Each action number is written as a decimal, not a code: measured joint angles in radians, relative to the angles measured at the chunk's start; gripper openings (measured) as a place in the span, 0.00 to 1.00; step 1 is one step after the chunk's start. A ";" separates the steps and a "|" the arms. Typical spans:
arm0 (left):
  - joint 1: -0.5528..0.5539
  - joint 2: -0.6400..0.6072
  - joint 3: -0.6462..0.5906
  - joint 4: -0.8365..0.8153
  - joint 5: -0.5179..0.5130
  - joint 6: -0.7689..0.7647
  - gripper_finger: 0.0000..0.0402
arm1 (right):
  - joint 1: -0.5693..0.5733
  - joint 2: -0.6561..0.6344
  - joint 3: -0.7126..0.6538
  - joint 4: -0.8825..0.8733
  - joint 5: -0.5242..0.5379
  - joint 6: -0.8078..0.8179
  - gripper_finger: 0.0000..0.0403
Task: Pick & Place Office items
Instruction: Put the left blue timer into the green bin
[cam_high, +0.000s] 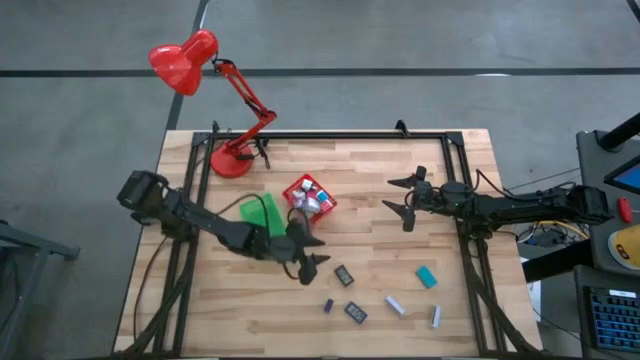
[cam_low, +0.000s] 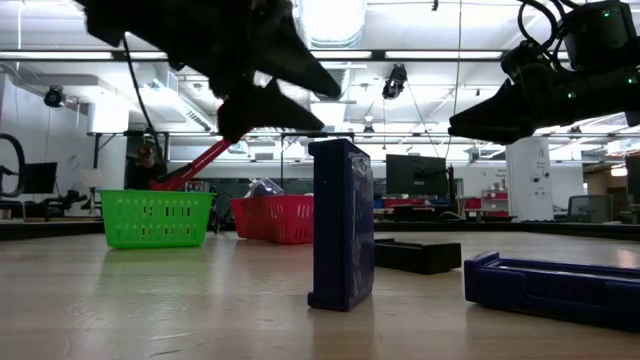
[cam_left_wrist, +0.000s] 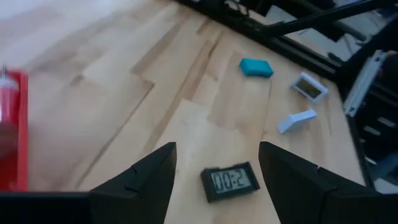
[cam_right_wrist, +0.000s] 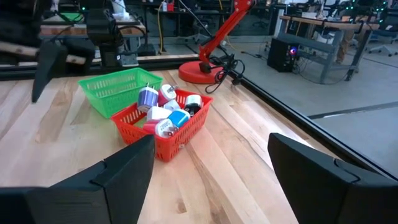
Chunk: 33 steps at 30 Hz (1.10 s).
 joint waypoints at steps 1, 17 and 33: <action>-0.016 0.013 0.003 -0.003 -0.023 -0.018 0.59 | 0.000 0.000 0.000 0.000 0.000 0.000 0.77; -0.228 0.013 0.020 -0.008 -0.170 -0.075 0.59 | 0.000 0.000 0.000 0.000 0.000 0.000 0.74; -0.509 0.164 0.203 -0.139 -0.550 -0.193 0.59 | 0.000 0.000 0.000 0.000 0.000 0.000 0.76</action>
